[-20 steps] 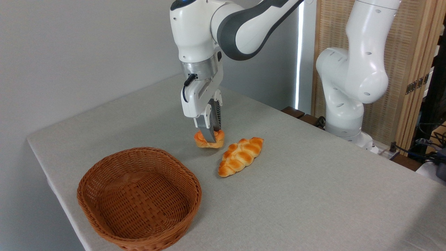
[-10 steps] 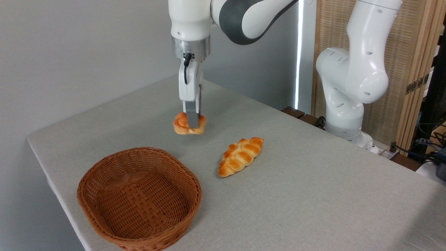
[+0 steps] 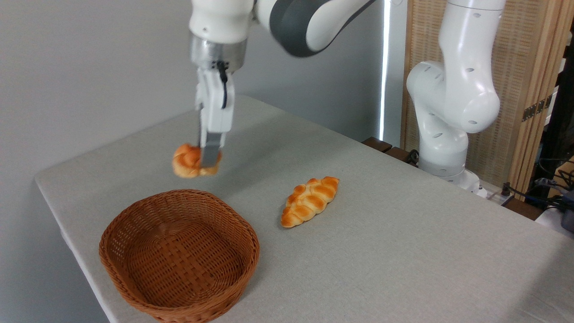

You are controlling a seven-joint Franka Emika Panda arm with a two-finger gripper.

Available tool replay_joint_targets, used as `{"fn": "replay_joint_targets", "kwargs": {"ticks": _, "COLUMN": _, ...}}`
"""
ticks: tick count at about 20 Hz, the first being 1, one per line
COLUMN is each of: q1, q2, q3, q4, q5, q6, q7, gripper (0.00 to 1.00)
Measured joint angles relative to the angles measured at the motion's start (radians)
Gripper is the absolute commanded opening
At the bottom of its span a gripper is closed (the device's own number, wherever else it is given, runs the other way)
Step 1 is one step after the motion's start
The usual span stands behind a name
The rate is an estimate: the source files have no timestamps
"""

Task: Put bread into the basket
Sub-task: 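Lift the bun and carry it over the wicker basket, then lower the bun into the basket and open the gripper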

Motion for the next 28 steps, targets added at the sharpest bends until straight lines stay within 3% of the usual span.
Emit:
{"fn": "replay_joint_targets", "kwargs": {"ticks": 4, "q1": -0.004, "q2": 0.1, "q3": -0.001, "q4": 0.02, "q5": -0.002, "q6": 0.14, "q7": -0.117, "gripper": 0.44}}
{"fn": "replay_joint_targets", "kwargs": {"ticks": 10, "q1": -0.005, "q2": 0.188, "q3": -0.009, "q4": 0.042, "q5": -0.002, "q6": 0.224, "q7": -0.134, "gripper": 0.46}}
{"fn": "replay_joint_targets", "kwargs": {"ticks": 15, "q1": -0.013, "q2": 0.257, "q3": -0.019, "q4": 0.045, "q5": -0.002, "q6": 0.267, "q7": -0.134, "gripper": 0.6}}
{"fn": "replay_joint_targets", "kwargs": {"ticks": 18, "q1": -0.015, "q2": 0.27, "q3": -0.029, "q4": 0.05, "q5": -0.002, "q6": 0.271, "q7": -0.134, "gripper": 0.74}}
{"fn": "replay_joint_targets", "kwargs": {"ticks": 28, "q1": -0.015, "q2": 0.271, "q3": -0.032, "q4": 0.052, "q5": 0.005, "q6": 0.271, "q7": -0.133, "gripper": 0.85}}
